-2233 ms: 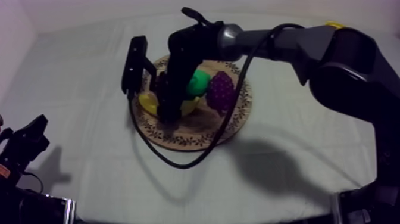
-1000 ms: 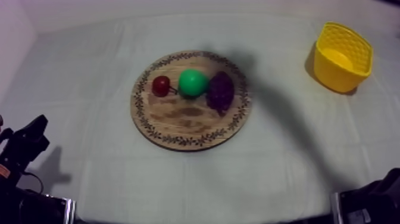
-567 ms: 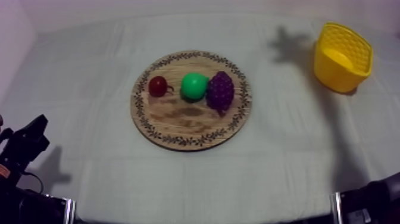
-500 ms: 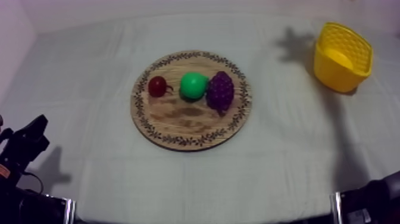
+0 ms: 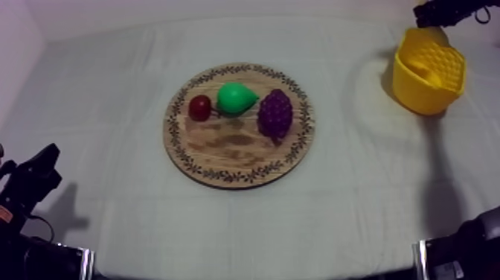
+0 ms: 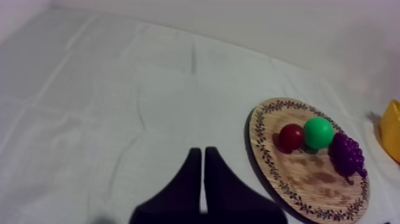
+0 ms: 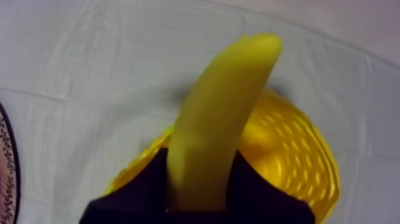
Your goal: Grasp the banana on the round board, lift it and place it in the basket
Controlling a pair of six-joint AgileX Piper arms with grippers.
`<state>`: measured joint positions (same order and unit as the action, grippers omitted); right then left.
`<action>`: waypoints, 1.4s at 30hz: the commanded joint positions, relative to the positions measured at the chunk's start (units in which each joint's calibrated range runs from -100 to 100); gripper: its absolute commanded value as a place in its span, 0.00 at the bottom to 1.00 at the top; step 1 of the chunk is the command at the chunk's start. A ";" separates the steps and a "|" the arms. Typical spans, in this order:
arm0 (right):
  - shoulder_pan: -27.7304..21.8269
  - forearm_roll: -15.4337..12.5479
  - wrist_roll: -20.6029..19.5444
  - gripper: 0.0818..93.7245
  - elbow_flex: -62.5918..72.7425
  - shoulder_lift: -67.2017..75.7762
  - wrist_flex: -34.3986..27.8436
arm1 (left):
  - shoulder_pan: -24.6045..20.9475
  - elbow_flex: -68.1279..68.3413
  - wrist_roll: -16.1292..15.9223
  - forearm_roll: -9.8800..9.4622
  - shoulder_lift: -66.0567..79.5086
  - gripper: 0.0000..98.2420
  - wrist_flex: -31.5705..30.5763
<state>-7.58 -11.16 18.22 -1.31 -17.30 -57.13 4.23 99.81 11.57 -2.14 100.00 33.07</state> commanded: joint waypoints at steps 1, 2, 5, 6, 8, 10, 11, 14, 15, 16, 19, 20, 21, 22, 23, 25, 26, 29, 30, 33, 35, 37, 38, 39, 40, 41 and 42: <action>-0.13 0.31 -0.24 0.26 -1.67 -0.04 1.22 | 0.00 -0.03 0.03 -0.03 0.00 0.00 -0.01; -0.19 0.52 -0.57 0.28 -2.33 -0.08 1.97 | 0.00 -0.03 0.03 -0.03 0.00 0.00 -0.01; -0.34 1.37 -1.98 0.40 -4.08 -0.15 4.15 | 0.00 -0.03 0.02 -0.03 0.00 0.00 -0.01; -0.37 1.65 -2.39 0.45 -4.55 -0.16 4.78 | 0.00 -0.03 0.03 -0.03 0.00 0.00 -0.01; -0.56 1.90 -2.83 0.53 -5.25 -0.15 5.54 | 0.00 -0.03 0.02 -0.03 0.00 0.00 -0.01; -0.83 1.82 -2.85 0.57 -5.74 0.20 5.75 | 0.00 -0.03 0.01 -0.03 0.00 0.00 -0.01; -0.97 1.66 -2.69 0.59 -6.04 0.62 5.75 | 0.00 -0.03 0.00 -0.03 0.00 0.00 -0.01; -1.41 0.73 -1.88 0.59 -7.83 3.41 5.55 | 0.00 -0.03 0.01 -0.03 0.00 0.00 -0.01; -1.54 0.25 -1.39 0.58 -8.91 4.95 5.59 | 0.00 -0.03 0.02 -0.03 0.00 0.00 -0.01; -1.63 -0.35 -0.82 0.58 -10.26 6.85 5.74 | 0.00 -0.03 0.01 -0.03 0.00 0.00 -0.01; -1.77 -2.95 1.37 0.54 -14.86 13.89 5.59 | 0.00 -0.03 0.02 -0.03 0.00 0.00 -0.01; -1.72 -3.81 1.95 0.52 -16.33 16.59 5.08 | 0.00 -0.03 0.01 -0.03 0.00 0.00 -0.01; -1.59 -4.50 2.29 0.51 -17.66 19.33 4.44 | 0.00 -0.03 0.00 -0.03 0.00 0.00 -0.01; -1.39 -4.99 2.42 0.49 -18.89 22.03 3.72 | 0.00 -0.03 0.01 -0.03 0.00 0.00 -0.01; -1.11 -5.30 2.32 0.48 -20.02 24.71 3.03 | 0.00 -0.03 0.02 -0.03 0.00 0.00 -0.01; -0.37 -5.39 1.59 0.45 -22.36 29.92 2.45 | 0.00 -0.03 0.00 -0.03 0.00 0.00 -0.01; 0.02 -5.27 1.07 0.44 -23.65 32.50 2.50 | 0.00 -0.03 -0.01 -0.03 0.00 0.00 -0.01; 1.23 -4.20 -1.04 0.38 -27.77 40.37 3.25 | 0.00 -0.03 0.01 -0.03 0.00 0.00 -0.01; 1.71 -3.63 -1.93 0.36 -29.24 43.15 3.57 | 0.00 -0.03 0.02 -0.03 0.00 0.00 -0.01; 3.94 -1.06 -5.15 0.25 -34.14 52.02 4.69 | 0.00 -0.03 -0.01 -0.03 0.00 0.00 -0.01; 6.09 1.18 -7.82 0.18 -37.84 58.17 5.36 | 0.00 -0.03 0.00 -0.03 0.00 0.00 -0.01; 8.22 3.72 -10.72 0.13 -41.53 64.65 6.11 | 0.00 -0.03 -0.01 -0.03 0.00 0.00 -0.01; 9.06 4.97 -12.12 0.11 -43.24 68.12 6.47 | 0.00 -0.03 0.00 -0.03 0.00 0.00 -0.01; 9.70 6.09 -13.32 0.09 -44.87 71.74 6.76 | 0.00 -0.03 0.01 -0.03 0.00 0.00 -0.01; 10.12 6.99 -14.24 0.08 -46.37 75.40 7.00 | 0.00 -0.03 0.00 -0.03 0.00 0.00 -0.01; 10.37 7.68 -14.88 0.06 -47.86 79.14 7.18 | 0.00 -0.03 0.00 -0.03 0.00 0.00 -0.01; 10.43 8.16 -15.29 0.04 -49.27 82.82 7.34 | 0.00 -0.03 0.01 -0.03 0.00 0.00 -0.01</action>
<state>2.41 -4.38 5.86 -47.01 50.05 -50.55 4.23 99.81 11.57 -2.14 100.00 33.07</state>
